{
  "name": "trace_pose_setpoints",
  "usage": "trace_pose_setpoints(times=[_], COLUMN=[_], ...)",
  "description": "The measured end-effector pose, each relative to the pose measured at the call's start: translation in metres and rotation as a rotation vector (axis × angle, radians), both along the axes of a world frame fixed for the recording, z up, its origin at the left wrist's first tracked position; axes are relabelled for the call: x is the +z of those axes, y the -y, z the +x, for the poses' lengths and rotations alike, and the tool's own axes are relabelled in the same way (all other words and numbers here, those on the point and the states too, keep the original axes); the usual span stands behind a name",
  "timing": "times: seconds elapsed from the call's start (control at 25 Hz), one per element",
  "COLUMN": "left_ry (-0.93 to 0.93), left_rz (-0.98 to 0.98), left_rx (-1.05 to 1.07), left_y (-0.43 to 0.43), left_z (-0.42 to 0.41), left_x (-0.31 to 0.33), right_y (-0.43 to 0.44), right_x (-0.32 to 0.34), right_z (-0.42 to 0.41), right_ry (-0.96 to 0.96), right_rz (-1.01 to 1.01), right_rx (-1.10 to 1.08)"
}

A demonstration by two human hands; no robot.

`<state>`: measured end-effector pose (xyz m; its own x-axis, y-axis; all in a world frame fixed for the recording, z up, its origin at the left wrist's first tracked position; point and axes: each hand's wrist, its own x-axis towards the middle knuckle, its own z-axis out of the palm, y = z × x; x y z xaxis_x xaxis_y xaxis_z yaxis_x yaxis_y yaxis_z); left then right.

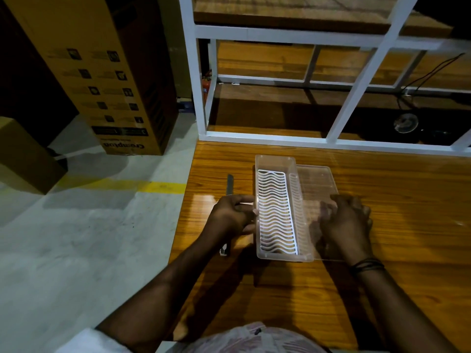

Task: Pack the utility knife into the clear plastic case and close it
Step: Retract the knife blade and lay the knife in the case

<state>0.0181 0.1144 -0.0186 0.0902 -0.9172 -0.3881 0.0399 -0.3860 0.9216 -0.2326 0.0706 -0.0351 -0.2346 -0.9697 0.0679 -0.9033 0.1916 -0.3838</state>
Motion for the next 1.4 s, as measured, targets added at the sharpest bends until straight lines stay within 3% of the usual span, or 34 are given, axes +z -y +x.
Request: trace_pose_setpoints(times=[0.16,0.32,0.44,0.72,1.16,1.24,1.4], left_ry=[0.396,0.890,1.009,1.047,0.903,0.799,0.355], left_rz=[-0.007,0.106,0.108,0.199,0.264,0.264,0.169], left_rx=[0.103,0.003,-0.039,-0.084,-0.059,-0.043,0.059], left_y=[-0.011,-0.025,-0.029,-0.016,-0.007,-0.005,-0.010], left_z=[0.025,0.036,0.033,0.025,0.027,0.030,0.042], left_x=[-0.017,-0.024,-0.033,-0.018,-0.018,-0.021,-0.021], right_y=[-0.002,-0.010,-0.010,-0.016,-0.017,-0.017,-0.014], right_x=[0.022,0.036,0.038,0.032,0.027,0.027,0.025], right_z=[0.031,0.063,0.086,0.125,0.120,0.121,0.119], right_ry=[0.114,0.216,0.180,0.169,0.236,0.256,0.354], right_rz=[-0.093,-0.161,-0.138,-0.019,0.011,0.005,-0.070], right_rx=[0.206,0.366,0.490,0.623,0.602,0.603,0.572])
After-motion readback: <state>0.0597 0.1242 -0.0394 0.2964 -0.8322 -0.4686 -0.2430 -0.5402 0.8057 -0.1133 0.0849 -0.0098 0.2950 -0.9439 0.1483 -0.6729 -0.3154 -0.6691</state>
